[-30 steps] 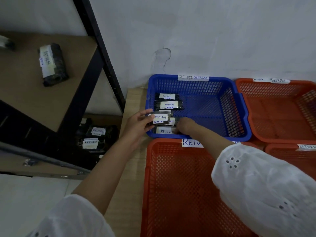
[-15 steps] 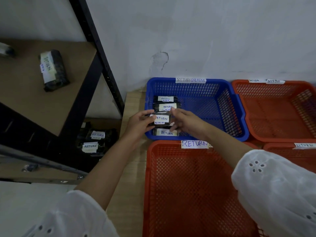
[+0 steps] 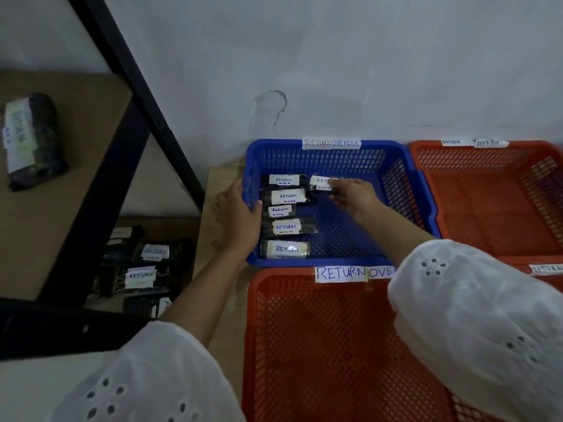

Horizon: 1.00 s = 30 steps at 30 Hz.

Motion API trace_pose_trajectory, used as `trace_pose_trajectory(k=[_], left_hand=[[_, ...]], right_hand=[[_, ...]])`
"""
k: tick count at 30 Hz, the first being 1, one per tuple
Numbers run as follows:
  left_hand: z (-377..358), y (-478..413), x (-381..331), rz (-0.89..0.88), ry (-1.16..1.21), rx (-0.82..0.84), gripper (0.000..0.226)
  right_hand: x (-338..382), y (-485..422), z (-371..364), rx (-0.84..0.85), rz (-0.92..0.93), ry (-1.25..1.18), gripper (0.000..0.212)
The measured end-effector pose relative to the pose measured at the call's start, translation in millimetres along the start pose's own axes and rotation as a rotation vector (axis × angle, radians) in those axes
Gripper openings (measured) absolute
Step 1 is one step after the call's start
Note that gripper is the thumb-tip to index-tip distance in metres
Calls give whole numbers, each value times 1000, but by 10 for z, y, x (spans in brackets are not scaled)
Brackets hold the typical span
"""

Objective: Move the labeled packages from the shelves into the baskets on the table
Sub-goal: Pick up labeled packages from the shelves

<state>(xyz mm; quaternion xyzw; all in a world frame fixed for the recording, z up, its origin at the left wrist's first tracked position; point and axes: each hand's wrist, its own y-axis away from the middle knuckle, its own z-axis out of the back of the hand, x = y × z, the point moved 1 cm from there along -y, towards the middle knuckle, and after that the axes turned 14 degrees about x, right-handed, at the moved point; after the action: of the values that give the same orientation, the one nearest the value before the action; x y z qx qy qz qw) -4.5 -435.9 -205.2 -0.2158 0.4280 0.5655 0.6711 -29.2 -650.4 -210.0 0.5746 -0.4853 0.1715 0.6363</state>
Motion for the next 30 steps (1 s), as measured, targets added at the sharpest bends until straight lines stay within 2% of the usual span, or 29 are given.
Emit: trace_pose_trajectory(k=[3,9,12,16,18,21,24,26,30], left_hand=[[-54,-22,85,-29,103,51,42],[-79,-58,150,-28,111,35,40],[-80,-66,157,-23,110,42,38],[-63,-54,131,-25,102,40,36],[-44,-49,121,-4,67,54,37],[14,-18,87,27,1,86,45],[120,96,-2,-10,-61,75,52],[193,198,-70,-15,-124,52,58],[313,392,-192,-46,-198,36,60]], right_hand=[[16,-228,30,-80,0,-16,11],[7,-582,-81,-136,-17,29,21],[-12,-711,-115,-169,-22,90,9],[-22,-772,-137,-202,-65,249,35],[9,-712,-156,-204,-74,301,41],[93,-538,-182,-176,-70,322,44],[167,-250,-213,-119,-43,191,53],[211,9,-226,-63,15,194,57],[222,599,-252,4,136,283,47]])
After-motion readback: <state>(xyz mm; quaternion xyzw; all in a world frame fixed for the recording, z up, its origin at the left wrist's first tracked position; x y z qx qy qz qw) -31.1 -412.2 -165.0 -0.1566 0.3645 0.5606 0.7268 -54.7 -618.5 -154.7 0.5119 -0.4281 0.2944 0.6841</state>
